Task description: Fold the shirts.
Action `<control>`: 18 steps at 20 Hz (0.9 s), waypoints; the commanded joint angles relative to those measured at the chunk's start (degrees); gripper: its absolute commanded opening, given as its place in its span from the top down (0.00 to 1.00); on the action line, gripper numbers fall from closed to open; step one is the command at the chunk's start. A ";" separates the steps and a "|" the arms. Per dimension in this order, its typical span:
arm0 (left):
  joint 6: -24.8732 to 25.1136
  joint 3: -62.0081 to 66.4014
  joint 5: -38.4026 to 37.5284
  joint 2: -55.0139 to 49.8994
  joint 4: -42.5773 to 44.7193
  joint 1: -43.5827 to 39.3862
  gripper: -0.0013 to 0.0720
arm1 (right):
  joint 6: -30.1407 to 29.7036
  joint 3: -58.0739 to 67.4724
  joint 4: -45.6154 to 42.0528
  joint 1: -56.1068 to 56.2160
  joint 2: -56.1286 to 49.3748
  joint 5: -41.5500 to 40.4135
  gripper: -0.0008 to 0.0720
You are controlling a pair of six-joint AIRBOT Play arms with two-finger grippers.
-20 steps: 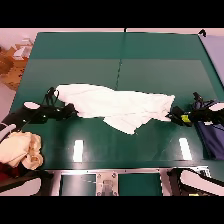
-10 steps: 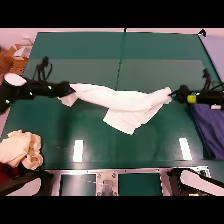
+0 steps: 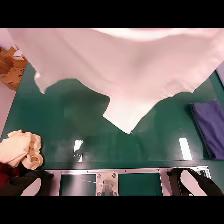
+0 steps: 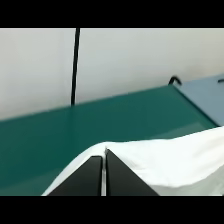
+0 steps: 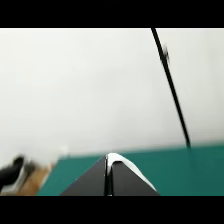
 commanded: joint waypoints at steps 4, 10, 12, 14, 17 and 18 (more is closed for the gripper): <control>-0.22 13.75 2.10 4.37 1.11 0.04 0.95 | 10.01 15.43 -12.57 0.00 5.22 -11.30 0.97; -0.20 7.15 1.01 3.85 4.76 0.07 0.95 | 10.21 14.78 -13.25 0.11 -0.55 -10.01 0.97; -0.17 -2.73 1.20 3.58 5.73 0.04 0.95 | 9.94 12.50 -12.81 0.13 -5.07 -5.68 0.97; -0.15 -12.33 3.30 1.42 5.73 0.04 0.95 | 7.91 9.66 -12.83 0.87 -9.88 -2.23 0.97; 1.33 -22.62 8.61 -5.38 5.51 0.04 0.95 | 3.87 3.98 -12.87 4.57 -18.25 -1.79 0.97; 1.36 -24.70 10.14 -8.39 5.53 0.04 0.95 | 2.47 2.43 -12.87 5.95 -21.42 -1.90 0.97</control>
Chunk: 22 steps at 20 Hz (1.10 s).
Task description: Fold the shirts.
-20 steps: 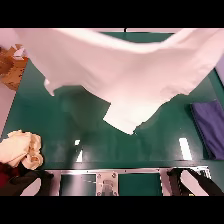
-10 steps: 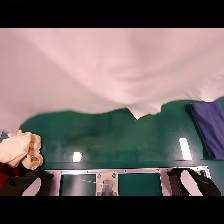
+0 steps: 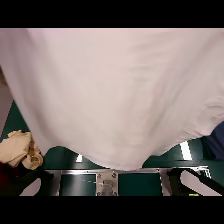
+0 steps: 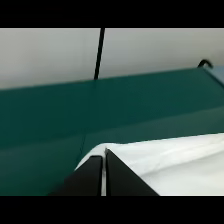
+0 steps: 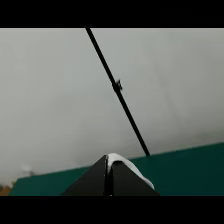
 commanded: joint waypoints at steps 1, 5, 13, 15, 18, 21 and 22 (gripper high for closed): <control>0.90 -9.55 6.40 -8.61 -0.22 0.02 0.95 | -4.79 -5.05 -0.02 3.91 -10.80 1.44 0.97; 0.85 -9.84 9.31 -22.49 -1.33 0.02 0.95 | -5.99 -5.11 0.00 6.67 -25.20 -0.02 0.97; 0.87 -9.84 13.90 -39.78 -3.28 -1.33 0.95 | -5.99 -5.14 0.00 7.63 -43.32 -0.22 0.97; 0.90 -9.81 15.98 -39.85 -3.08 -1.31 0.95 | -6.01 -5.20 -0.35 7.39 -43.91 -0.11 0.97; 0.83 -9.60 14.82 -39.85 -0.98 -1.29 0.20 | -5.97 -5.16 -1.75 5.99 -43.71 4.85 0.51; 0.81 -5.86 4.02 -39.36 1.51 2.12 0.09 | -5.55 -5.18 -2.14 1.25 -43.25 16.41 0.89; 0.59 -3.74 -1.14 -39.36 1.49 4.22 0.09 | -5.31 -5.38 -2.14 -0.44 -43.23 20.92 0.93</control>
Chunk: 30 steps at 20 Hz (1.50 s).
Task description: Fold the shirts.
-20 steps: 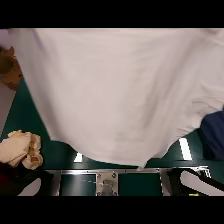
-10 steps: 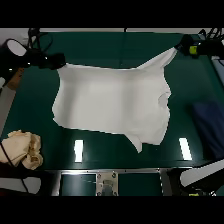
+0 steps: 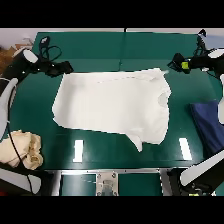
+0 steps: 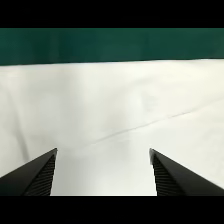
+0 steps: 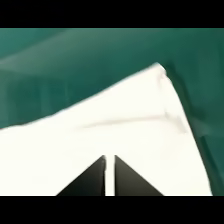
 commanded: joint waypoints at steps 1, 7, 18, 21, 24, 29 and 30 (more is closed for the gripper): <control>-0.57 5.27 -14.95 -0.02 1.53 5.18 0.30 | 0.59 -0.96 -0.44 -4.76 0.15 15.15 0.97; 2.71 4.02 -34.21 1.20 2.01 11.41 0.95 | 0.72 -25.77 -10.40 -6.67 16.13 15.21 0.97; 5.55 -11.61 -36.37 10.91 2.80 17.38 0.95 | 2.19 -72.19 -7.69 -10.84 36.89 6.23 0.37; 5.31 -11.61 -35.98 10.91 2.45 17.38 0.95 | -1.40 -76.24 -2.34 -10.78 36.28 2.51 0.51; 4.90 -11.61 -35.91 10.93 1.84 17.38 0.95 | -6.32 -75.54 1.64 -10.99 36.09 2.58 0.96; 3.96 -11.93 -37.03 12.04 2.64 17.38 0.95 | -0.33 -63.47 -6.62 -18.58 36.13 -0.28 0.97; 3.91 -12.87 -36.61 13.00 2.69 17.38 0.95 | 0.35 -62.62 -6.64 -20.17 36.13 -1.09 0.97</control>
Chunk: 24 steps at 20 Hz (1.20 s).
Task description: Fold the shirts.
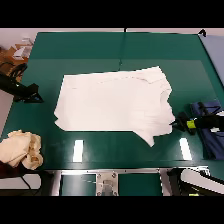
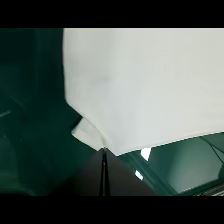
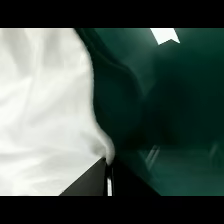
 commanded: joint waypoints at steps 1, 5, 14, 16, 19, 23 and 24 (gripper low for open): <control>-0.83 -2.58 0.72 2.51 0.39 0.07 0.95 | 3.08 4.22 -2.36 -4.31 0.04 -1.90 0.97; -4.31 -15.19 2.27 7.04 0.20 0.04 0.16 | 1.14 2.89 -1.95 -2.95 0.02 -2.60 0.97; 2.43 -41.24 21.22 8.68 -14.53 0.04 0.16 | -0.35 2.86 0.92 0.81 0.00 -4.04 0.97; 5.44 -45.00 24.61 8.57 -19.71 0.04 0.16 | -0.37 2.86 1.05 1.53 0.00 -4.11 0.97; 9.01 -48.35 24.74 8.57 -23.23 0.04 0.16 | -0.37 2.86 1.07 1.81 0.00 -4.26 0.97; 12.50 -47.60 24.04 8.63 -25.00 0.07 0.95 | -0.70 2.89 1.11 1.81 0.04 -4.07 0.97; 12.55 -46.31 23.21 8.66 -24.90 0.07 0.95 | -0.85 2.93 1.33 1.79 0.11 -3.80 0.97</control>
